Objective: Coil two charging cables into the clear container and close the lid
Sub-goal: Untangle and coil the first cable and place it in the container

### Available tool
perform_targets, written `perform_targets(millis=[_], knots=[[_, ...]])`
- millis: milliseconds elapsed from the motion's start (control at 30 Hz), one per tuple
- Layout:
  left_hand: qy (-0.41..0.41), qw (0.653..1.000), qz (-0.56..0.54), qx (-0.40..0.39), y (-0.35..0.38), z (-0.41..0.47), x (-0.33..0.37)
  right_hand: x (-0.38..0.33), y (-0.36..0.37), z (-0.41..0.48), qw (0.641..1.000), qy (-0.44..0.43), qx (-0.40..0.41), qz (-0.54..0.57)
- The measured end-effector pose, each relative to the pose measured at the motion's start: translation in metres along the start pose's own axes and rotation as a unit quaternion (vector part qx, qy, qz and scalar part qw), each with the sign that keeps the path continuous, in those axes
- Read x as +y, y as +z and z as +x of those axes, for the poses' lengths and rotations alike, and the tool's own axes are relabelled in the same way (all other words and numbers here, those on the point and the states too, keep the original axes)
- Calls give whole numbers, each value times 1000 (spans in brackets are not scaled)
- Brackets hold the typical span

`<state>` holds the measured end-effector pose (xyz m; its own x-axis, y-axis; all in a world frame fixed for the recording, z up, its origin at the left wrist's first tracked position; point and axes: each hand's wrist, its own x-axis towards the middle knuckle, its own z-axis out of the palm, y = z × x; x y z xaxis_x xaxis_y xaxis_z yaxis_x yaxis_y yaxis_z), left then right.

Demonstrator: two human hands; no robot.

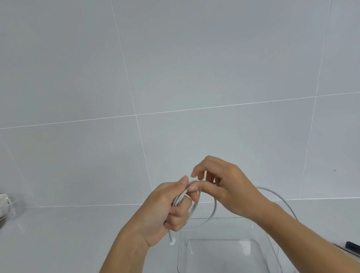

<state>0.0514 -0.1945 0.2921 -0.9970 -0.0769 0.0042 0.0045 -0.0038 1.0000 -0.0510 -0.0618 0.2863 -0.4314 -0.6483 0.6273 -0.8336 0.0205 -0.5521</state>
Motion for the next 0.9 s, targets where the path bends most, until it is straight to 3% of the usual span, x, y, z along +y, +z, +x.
perform_targets(millis=[133,267,400,567,733,900], knots=[[0,998,-64,3,-3,-5,0,-3,-7,3,996,59,-63,-15],[24,981,-191,15,-7,-4,-6,-4,-10,-1,970,116,-154,150],[54,967,-247,-32,-8,-3,-15,-4,-11,-4,958,138,-143,207],[9,969,-161,-187,-22,-1,-16,-3,-15,-2,967,126,-187,123],[-74,987,-31,-139,-18,1,-13,-2,-6,-6,961,86,-259,47],[-48,994,-76,-65,-13,-2,-13,4,-14,0,978,84,-169,93]])
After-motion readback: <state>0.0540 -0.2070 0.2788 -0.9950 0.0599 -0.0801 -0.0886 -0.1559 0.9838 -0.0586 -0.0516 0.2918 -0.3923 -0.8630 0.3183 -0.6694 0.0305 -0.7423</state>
